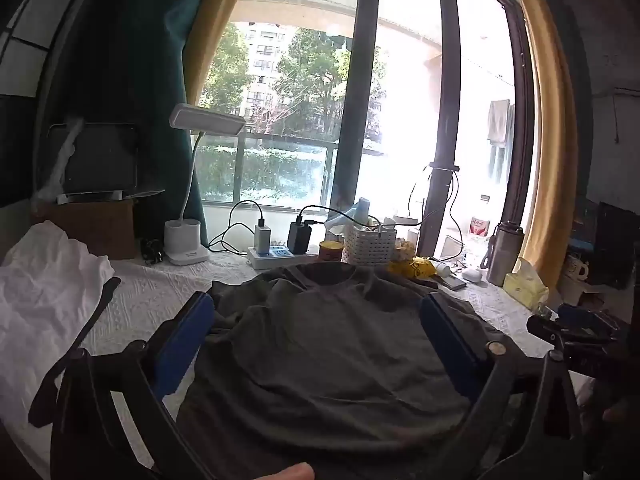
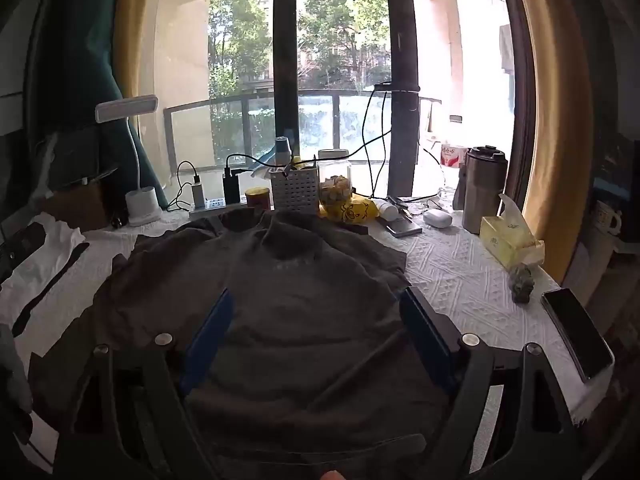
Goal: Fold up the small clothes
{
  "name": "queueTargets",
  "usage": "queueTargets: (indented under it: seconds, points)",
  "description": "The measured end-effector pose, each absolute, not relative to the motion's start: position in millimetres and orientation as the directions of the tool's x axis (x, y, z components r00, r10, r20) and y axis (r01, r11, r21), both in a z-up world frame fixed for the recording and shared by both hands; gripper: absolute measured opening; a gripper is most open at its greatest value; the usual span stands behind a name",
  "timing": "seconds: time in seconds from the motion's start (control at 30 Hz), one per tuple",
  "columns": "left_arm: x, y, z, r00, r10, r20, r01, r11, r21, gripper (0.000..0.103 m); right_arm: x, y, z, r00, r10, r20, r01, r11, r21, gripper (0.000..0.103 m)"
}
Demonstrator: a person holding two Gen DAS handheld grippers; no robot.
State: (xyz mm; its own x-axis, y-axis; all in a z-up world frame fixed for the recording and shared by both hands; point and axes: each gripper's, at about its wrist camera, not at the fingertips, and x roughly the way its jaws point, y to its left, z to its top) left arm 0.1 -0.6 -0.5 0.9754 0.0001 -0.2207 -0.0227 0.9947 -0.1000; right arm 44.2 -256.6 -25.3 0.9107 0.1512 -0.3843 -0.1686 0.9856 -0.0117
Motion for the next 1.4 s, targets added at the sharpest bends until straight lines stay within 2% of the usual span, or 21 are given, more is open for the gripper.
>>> queueTargets:
  seconds: [0.13,0.17,0.3,0.47,0.57,0.7,1.4]
  points:
    - [3.5,-14.2,-0.1,0.968,0.006,-0.249,-0.025,0.997,-0.074,0.102,46.0,-253.6,-25.0,0.907,0.139,-0.398,-0.161,0.987,-0.022,0.087]
    - [4.8,-21.6,8.7,0.968,0.008,-0.25,-0.024,0.998,-0.065,0.102,39.1,-262.1,-18.5,0.919,0.143,-0.368,-0.153,0.988,0.002,0.087]
    - [-8.9,-26.9,16.5,0.974,0.002,-0.226,-0.022,0.996,-0.086,0.102,34.9,-265.9,-23.5,0.92,0.137,-0.368,-0.141,0.99,0.014,0.087]
    - [-13.1,7.2,13.2,0.981,-0.002,-0.193,-0.024,0.991,-0.135,0.102,36.4,-265.3,-22.0,0.928,0.129,-0.349,-0.14,0.99,-0.006,0.087]
    - [-11.5,14.0,14.4,0.979,0.013,-0.205,-0.041,0.99,-0.135,0.102,40.3,-264.3,-21.9,0.923,0.132,-0.362,-0.14,0.99,0.004,0.087]
    - [-19.1,17.3,15.2,0.987,0.023,-0.16,-0.043,0.991,-0.125,0.102,37.1,-258.4,-19.9,0.927,0.132,-0.352,-0.145,0.989,-0.01,0.087]
    - [-13.3,4.3,6.5,0.98,0.003,-0.197,-0.028,0.992,-0.121,0.102,42.4,-265.6,-28.8,0.917,0.125,-0.378,-0.137,0.991,-0.006,0.087]
